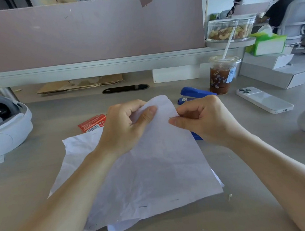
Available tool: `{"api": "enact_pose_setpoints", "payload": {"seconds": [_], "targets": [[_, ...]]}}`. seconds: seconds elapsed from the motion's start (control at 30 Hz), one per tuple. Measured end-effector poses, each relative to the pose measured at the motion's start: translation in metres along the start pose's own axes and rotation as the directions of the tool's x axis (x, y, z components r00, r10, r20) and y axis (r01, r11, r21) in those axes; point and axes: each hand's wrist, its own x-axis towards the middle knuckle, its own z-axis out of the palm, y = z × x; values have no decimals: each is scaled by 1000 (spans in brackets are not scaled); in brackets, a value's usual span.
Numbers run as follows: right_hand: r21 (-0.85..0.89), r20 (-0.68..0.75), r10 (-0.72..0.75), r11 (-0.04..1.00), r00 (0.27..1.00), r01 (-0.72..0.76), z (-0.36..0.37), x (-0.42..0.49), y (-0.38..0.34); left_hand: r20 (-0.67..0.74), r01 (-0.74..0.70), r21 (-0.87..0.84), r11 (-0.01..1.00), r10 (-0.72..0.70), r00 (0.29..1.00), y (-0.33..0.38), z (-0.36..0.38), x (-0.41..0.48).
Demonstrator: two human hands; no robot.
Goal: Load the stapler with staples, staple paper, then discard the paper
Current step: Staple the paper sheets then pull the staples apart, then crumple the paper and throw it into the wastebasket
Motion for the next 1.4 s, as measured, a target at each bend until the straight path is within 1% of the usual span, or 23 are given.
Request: {"api": "enact_pose_setpoints", "payload": {"seconds": [0.13, 0.23, 0.4, 0.47, 0.53, 0.57, 0.63, 0.67, 0.7, 0.73, 0.77, 0.8, 0.87, 0.97, 1.07, 1.13, 1.17, 1.2, 1.27, 1.3, 1.33, 1.37, 1.4], "targets": [[-7, 41, 75, 997, 996, -75, -2, 2, 2, 29, 74, 8, 997, -74, 997, -6, 0, 2], [58, 18, 149, 987, 989, -149, -6, 3, 2, 58, 121, 8, 993, -121, 991, -12, -3, 4], [207, -60, 296, 938, 953, -278, -14, 4, 0, 209, 240, 34, 970, -242, 948, -15, -10, 5], [271, -45, 351, 905, 935, -327, -15, 4, -2, 294, 290, 36, 956, -288, 912, -11, -14, 5], [347, -18, 406, 860, 914, -375, -15, 4, -2, 327, 314, 63, 947, -317, 890, -10, -18, 6], [389, -5, 447, 825, 895, -410, -17, 5, -2, 303, 324, 82, 942, -334, 893, -10, -19, 7], [453, 46, 553, 731, 832, -511, -23, 8, 0, 208, 372, 72, 925, -379, 902, -9, -20, 9], [500, 105, 596, 660, 796, -561, -27, 10, 1, 163, 405, 40, 913, -406, 899, -9, -20, 10], [578, 187, 614, 563, 767, -591, -31, 11, 2, 121, 438, 10, 899, -436, 892, -8, -20, 11], [663, 250, 607, 460, 754, -591, -33, 12, 3, 81, 462, -12, 887, -460, 884, -9, -19, 12], [729, 278, 588, 386, 760, -565, -35, 11, 2, 35, 483, -27, 875, -482, 875, -10, -18, 13], [767, 273, 560, 364, 782, -528, -36, 12, 5, -14, 500, -45, 865, -501, 865, -11, -18, 14], [781, 265, 509, 385, 819, -492, -37, 13, 9, -108, 535, -121, 836, -547, 830, -15, -17, 14], [703, 336, 452, 464, 826, -539, -35, 12, 9, -201, 546, -284, 788, -606, 769, -19, -16, 15], [574, 368, 396, 615, 841, -541, -28, 9, 10, -219, 527, -349, 775, -615, 758, -17, -9, 14], [510, 372, 397, 668, 839, -542, -23, 7, 9, -221, 503, -366, 783, -598, 770, -13, -6, 14], [498, 355, 401, 683, 844, -534, -22, 6, 8, -193, 496, -395, 774, -597, 778, -11, -7, 14], [493, 313, 410, 701, 857, -515, -21, 6, 8, -118, 503, -439, 745, -602, 790, -11, -9, 14], [476, 206, 424, 744, 882, -469, -23, 7, 7, 162, 606, -468, 643, -612, 774, -10, -14, 11], [455, 165, 430, 766, 888, -455, -26, 7, 5, 302, 660, -421, 622, -590, 749, -10, -17, 9], [430, 132, 423, 791, 897, -436, -28, 7, 6, 385, 682, -373, 629, -564, 731, -13, -18, 7], [394, 101, 425, 813, 900, -428, -30, 8, 5, 420, 690, -358, 629, -552, 720, -14, -17, 5], [364, 82, 428, 828, 900, -427, -32, 9, 8, 423, 690, -379, 617, -547, 722, -15, -17, 4]]}}
